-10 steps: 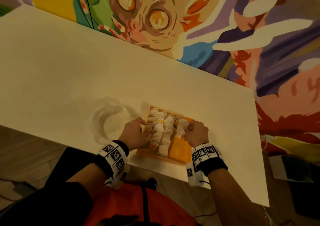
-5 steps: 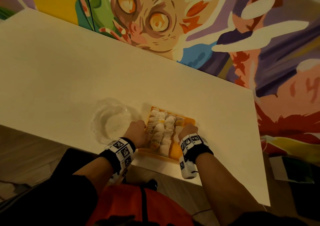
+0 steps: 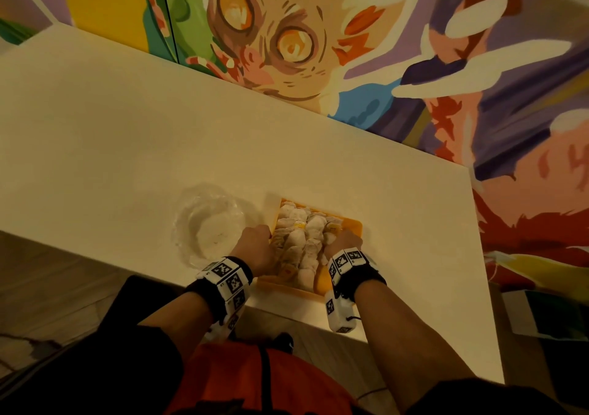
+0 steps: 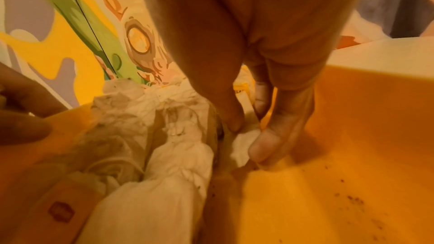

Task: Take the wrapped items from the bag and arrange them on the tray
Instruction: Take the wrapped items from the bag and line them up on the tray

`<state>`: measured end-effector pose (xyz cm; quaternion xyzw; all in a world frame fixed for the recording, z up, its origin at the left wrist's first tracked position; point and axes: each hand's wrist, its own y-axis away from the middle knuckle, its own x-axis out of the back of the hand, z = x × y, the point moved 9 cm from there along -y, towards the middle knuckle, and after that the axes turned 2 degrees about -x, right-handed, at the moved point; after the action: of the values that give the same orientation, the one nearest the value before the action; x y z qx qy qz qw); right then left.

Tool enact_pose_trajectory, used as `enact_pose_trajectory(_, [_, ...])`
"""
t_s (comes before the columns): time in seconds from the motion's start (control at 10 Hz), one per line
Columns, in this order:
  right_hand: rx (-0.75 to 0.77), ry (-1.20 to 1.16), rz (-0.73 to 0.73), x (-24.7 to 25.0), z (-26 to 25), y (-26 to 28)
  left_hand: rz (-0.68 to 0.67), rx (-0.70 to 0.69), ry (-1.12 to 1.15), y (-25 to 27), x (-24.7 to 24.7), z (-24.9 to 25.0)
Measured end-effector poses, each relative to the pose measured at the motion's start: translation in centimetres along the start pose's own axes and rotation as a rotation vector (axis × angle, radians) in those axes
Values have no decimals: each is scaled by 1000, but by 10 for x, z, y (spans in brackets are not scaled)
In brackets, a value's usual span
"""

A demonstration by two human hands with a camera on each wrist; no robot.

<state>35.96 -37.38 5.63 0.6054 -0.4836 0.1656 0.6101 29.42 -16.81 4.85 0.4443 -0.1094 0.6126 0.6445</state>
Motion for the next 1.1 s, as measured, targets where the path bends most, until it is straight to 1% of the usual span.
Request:
enact_pose_trajectory(0.1, [-21, -7, 18, -1, 2, -5, 16, -15, -33, 1, 3, 2])
enact_pose_trajectory(0.2, [-47, -104, 7, -2, 5, -6, -1, -12, -38, -1, 0, 0])
enact_pose_trajectory(0.3, [-95, -321, 24, -4, 18, -12, 6, -19, -30, -2, 0, 1])
enact_pose_trajectory(0.4, [-139, -596, -43, -14, 25, -10, 2, -16, -22, -3, -1, 0])
enact_pose_trajectory(0.5, [-148, -736, -31, -14, 27, -9, 10, -17, -17, -1, 0, 0])
enact_pose_trajectory(0.7, [-202, -842, -59, -11, 31, -4, 27, -33, -39, 0, 1, 2])
enact_pose_trajectory(0.8, [-208, -873, -104, -14, 30, -5, 28, -33, -35, 0, 1, 2])
enact_pose_trajectory(0.9, [-234, -965, -95, -14, 32, -10, 26, -38, -43, 0, 0, 2])
enact_pose_trajectory(1.0, [-226, -986, -106, -17, 28, -13, 24, -43, -47, 0, -1, 1])
enact_pose_trajectory(1.1, [-279, -1073, -104, -18, 25, -13, 22, -40, -42, -1, -1, 1])
